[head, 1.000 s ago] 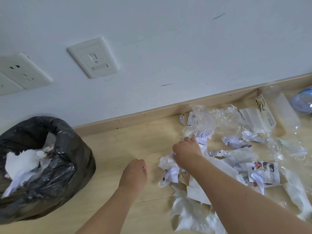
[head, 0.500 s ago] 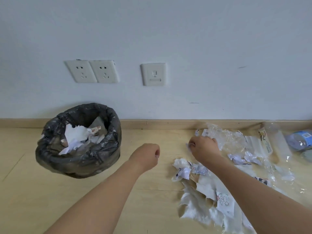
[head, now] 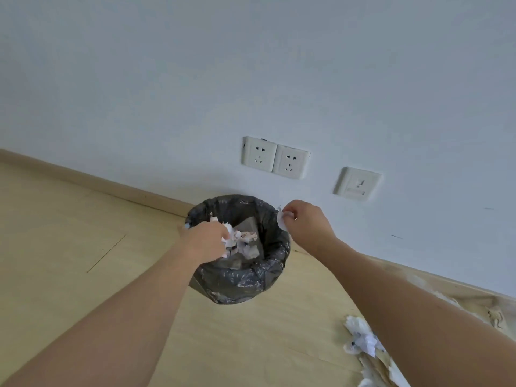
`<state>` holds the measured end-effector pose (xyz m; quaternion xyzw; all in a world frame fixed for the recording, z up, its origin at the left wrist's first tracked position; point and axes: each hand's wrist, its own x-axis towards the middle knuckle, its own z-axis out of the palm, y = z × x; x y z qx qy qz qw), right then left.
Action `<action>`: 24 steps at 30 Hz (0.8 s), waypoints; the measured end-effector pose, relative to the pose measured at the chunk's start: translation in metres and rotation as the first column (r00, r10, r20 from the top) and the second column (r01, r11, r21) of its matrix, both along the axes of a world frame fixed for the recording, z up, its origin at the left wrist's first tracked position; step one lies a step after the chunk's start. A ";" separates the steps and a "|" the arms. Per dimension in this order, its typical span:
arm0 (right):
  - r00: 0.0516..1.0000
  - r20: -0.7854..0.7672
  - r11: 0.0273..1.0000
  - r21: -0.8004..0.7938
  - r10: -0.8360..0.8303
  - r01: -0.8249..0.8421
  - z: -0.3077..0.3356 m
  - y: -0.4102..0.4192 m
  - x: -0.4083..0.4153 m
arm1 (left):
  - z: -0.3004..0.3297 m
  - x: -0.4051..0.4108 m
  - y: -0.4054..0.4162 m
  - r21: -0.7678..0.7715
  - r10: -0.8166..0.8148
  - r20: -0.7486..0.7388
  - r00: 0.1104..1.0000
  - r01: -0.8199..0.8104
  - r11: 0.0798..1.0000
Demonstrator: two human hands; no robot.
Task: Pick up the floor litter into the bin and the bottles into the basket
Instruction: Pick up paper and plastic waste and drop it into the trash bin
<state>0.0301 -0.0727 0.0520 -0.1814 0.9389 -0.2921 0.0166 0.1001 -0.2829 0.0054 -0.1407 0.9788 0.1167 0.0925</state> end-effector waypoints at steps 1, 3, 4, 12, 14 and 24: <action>1.000 -0.002 1.000 0.011 0.015 -0.015 -0.002 -0.018 -0.001 | -0.003 0.005 -0.012 -0.022 0.018 0.025 1.000 -0.018 1.000; 0.998 0.035 0.995 0.081 0.050 -0.053 -0.015 -0.047 -0.002 | -0.001 0.008 -0.025 0.010 0.056 -0.072 0.996 -0.056 0.998; 0.995 0.071 0.988 0.133 0.066 -0.075 -0.024 -0.057 -0.001 | 0.003 0.008 -0.028 0.050 0.076 -0.138 0.987 -0.070 0.996; 0.991 0.135 0.962 0.268 0.004 -0.041 -0.045 0.018 0.002 | 0.016 0.011 0.031 0.033 -0.130 -0.275 0.953 0.144 0.989; 0.985 0.158 0.952 0.306 -0.071 0.019 -0.043 0.077 -0.002 | 0.016 0.004 0.067 0.013 -0.224 -0.309 0.925 0.239 0.971; 0.829 0.333 0.850 0.446 -0.450 0.282 -0.127 0.344 0.028 | -0.079 -0.034 0.288 0.161 -0.482 0.021 0.876 0.473 0.866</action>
